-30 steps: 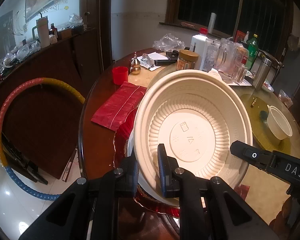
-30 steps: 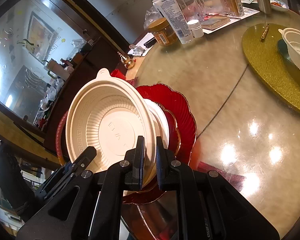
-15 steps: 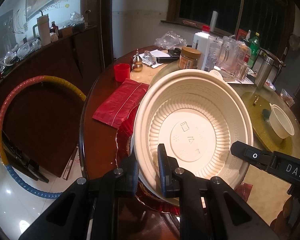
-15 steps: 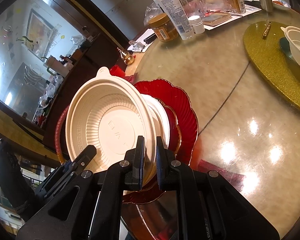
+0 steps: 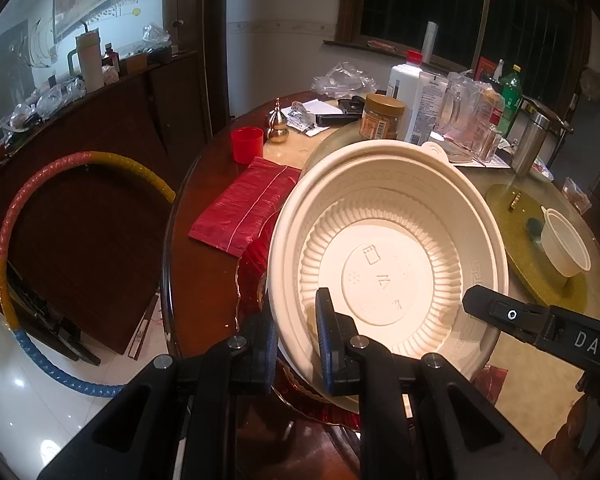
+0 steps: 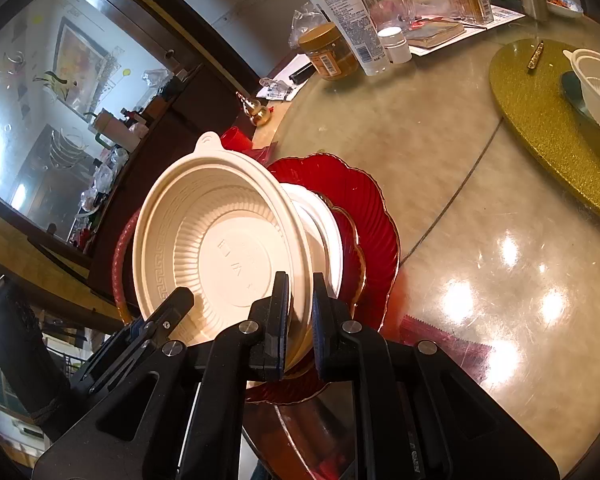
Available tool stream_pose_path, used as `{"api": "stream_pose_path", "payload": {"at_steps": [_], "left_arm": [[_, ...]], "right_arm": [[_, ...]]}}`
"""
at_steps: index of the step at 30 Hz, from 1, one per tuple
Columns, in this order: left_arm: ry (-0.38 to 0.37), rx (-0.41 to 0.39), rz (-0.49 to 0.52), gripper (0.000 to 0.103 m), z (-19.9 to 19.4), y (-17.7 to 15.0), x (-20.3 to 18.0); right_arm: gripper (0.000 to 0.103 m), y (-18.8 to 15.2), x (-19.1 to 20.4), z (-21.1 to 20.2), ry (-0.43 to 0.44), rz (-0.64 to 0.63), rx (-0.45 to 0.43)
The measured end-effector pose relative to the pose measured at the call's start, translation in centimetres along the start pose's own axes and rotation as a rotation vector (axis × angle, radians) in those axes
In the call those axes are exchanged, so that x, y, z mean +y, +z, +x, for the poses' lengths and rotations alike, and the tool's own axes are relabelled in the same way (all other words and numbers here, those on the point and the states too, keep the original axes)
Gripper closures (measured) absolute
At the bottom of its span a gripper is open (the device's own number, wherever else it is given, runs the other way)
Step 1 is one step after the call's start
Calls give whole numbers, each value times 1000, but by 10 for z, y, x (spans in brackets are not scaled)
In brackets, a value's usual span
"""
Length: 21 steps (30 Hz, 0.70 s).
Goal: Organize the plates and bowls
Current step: 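Lower the beige bowl onto the nested bowls and open both tools, then move both open tools back to the white bowl on the gold mat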
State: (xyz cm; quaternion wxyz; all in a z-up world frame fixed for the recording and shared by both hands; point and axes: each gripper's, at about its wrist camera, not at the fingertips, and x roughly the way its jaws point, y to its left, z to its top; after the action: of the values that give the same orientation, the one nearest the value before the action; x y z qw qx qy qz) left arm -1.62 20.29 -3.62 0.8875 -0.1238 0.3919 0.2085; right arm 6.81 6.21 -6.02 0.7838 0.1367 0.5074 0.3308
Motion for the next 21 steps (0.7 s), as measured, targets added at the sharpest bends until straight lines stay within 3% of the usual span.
{"api": "stream_pose_path", "payload": {"at_steps": [15,17,18,19,21], "left_arm": [[-6,-5,-19,85,-3,1,5],[-1,-12,-30,68,-5,1,5],[1,-19,-38,45,-5,2,6],[-3,-36,-58,30,-8,3,8],[5,-69,-83,28,-13,5,13]], "right_arm": [[92,0,0,-1,8,9,5],[91,0,1,-1,10,5,0],[86,-1,1,-2,7,4,-4],[80,0,1,-3,2,5,-13],[50,0,1,-8,6,8,-40]]}}
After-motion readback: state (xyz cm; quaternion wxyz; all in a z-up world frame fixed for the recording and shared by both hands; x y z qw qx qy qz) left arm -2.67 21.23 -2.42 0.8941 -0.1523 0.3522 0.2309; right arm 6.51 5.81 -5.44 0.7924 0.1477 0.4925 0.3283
